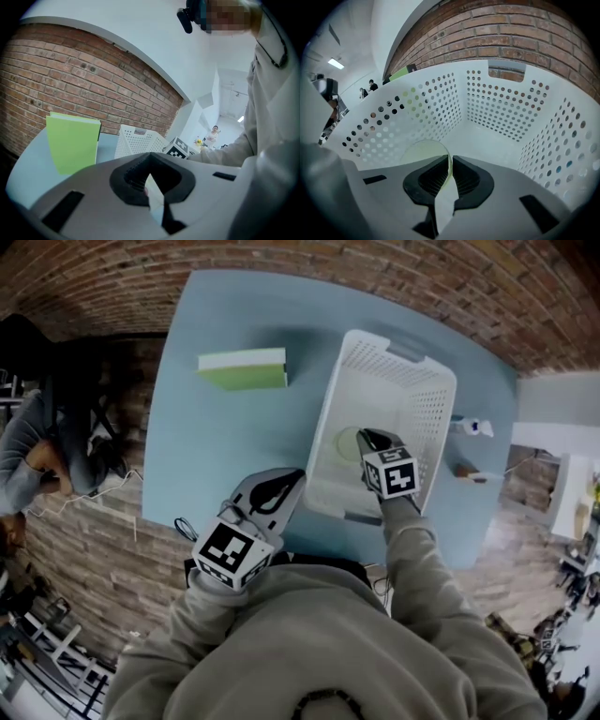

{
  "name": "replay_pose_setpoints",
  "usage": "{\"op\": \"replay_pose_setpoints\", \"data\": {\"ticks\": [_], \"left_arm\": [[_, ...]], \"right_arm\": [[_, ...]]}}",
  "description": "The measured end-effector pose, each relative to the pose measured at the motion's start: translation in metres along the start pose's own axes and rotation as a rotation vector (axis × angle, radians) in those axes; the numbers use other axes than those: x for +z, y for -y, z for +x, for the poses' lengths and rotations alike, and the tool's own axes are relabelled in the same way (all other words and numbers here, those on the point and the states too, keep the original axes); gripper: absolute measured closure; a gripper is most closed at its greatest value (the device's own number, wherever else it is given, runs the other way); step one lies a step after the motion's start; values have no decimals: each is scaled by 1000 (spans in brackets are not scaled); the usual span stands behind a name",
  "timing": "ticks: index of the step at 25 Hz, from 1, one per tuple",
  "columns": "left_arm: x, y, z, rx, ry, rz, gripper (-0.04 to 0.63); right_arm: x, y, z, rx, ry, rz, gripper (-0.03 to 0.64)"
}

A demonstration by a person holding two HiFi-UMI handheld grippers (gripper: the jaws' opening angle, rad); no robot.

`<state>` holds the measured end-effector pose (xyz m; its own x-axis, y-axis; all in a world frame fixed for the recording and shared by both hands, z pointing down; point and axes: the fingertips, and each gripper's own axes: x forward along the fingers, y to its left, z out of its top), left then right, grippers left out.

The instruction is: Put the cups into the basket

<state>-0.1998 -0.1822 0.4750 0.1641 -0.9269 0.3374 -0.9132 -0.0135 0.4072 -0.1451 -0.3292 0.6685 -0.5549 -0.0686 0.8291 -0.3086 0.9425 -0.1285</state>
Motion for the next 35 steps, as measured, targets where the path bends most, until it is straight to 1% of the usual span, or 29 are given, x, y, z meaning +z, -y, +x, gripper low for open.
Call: {"op": "replay_pose_setpoints", "data": {"ticks": [8,12,13,15,17,23,25,28,31,35], "left_arm": [[0,-11,-3,27,2,1,599],[-7,-12,-1,16,-15,-4,599],[-10,-12,0,15,-22,-10,598],[-13,-12,0,14,-26,-19,598],[-12,-11,0,13,-26,-18,599],[-9,-9,1,12,-22,-11,599],[-10,-7,1,9,-21,-8,599],[-7,-5,0,4,-18,2,598],[0,-3,-1,-1,-7,16,599],[19,10,1,-40,15,46,599]], "right_arm": [[-9,2,9,7,-30,12,578],[-16,6,13,-7,-55,32,578],[-17,7,13,-13,-56,30,568],[-15,8,13,-20,-51,24,495],[-13,8,13,-21,-45,22,461],[-11,5,12,-19,-43,18,459],[-6,9,5,-40,-27,17,459],[18,17,-17,-84,32,9,459],[43,16,-39,-88,103,5,459],[62,10,-75,-78,197,32,473]]}}
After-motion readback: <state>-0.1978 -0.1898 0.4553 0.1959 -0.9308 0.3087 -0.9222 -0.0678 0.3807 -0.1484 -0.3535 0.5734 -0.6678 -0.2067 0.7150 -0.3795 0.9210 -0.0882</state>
